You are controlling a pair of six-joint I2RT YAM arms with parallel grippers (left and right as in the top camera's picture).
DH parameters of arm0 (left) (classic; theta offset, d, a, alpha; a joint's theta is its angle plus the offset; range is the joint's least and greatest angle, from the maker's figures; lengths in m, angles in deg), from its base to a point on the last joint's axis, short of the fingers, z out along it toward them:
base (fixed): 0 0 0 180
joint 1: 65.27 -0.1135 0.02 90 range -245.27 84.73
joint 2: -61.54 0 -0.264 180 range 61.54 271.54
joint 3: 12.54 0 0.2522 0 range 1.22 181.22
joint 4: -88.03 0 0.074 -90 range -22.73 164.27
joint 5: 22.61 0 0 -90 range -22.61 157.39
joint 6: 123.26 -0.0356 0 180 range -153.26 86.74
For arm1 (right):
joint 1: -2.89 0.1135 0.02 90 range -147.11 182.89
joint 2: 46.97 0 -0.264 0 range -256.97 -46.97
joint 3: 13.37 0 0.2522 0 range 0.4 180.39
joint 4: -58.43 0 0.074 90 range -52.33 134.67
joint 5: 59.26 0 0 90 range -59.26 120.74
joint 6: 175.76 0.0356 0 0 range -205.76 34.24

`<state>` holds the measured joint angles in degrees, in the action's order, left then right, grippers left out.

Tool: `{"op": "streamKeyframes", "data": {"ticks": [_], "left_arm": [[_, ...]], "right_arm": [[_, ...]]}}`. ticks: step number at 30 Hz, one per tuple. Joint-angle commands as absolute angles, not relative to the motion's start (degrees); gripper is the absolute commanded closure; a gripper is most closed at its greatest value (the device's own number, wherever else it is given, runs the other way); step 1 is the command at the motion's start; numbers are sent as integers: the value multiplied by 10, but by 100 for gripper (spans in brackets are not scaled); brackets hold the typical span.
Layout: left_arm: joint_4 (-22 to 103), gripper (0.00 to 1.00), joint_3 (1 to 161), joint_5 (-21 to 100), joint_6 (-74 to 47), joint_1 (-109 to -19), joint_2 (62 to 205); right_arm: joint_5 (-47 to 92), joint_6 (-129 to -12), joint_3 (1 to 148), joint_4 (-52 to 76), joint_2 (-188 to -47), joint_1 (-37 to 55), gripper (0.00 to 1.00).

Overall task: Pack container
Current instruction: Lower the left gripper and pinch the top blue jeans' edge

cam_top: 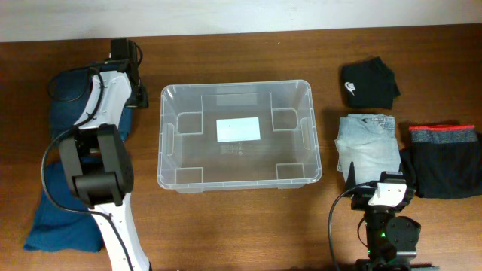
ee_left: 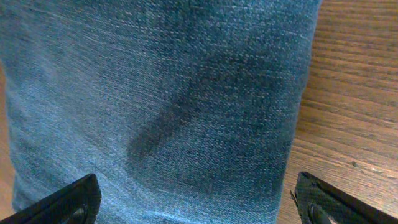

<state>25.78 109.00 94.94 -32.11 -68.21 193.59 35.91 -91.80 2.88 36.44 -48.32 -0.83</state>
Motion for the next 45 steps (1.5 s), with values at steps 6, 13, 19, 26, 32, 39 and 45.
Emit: {"op": "streamKeyframes", "data": {"ticks": [6,13,19,26,32,39,45], "left_arm": [[259,1,1093,1011,-308,-672,1957],[258,1,1090,1073,-276,-672,1966],[263,1,1090,1078,-273,-673,1966],[263,1,1088,1084,-273,-673,1966],[276,0,1062,1093,-274,-673,1967],[324,0,1027,1130,-306,-673,1968],[339,1,1016,1159,-316,-673,1982]], "right_arm": [[372,-915,30,354,-484,-13,2],[372,-915,30,354,-484,-13,2],[372,-915,30,354,-484,-13,1],[372,-915,30,354,-484,-13,2],[372,-915,30,354,-484,-13,2],[372,-915,30,354,-484,-13,2],[372,-915,30,354,-484,-13,2]]}}
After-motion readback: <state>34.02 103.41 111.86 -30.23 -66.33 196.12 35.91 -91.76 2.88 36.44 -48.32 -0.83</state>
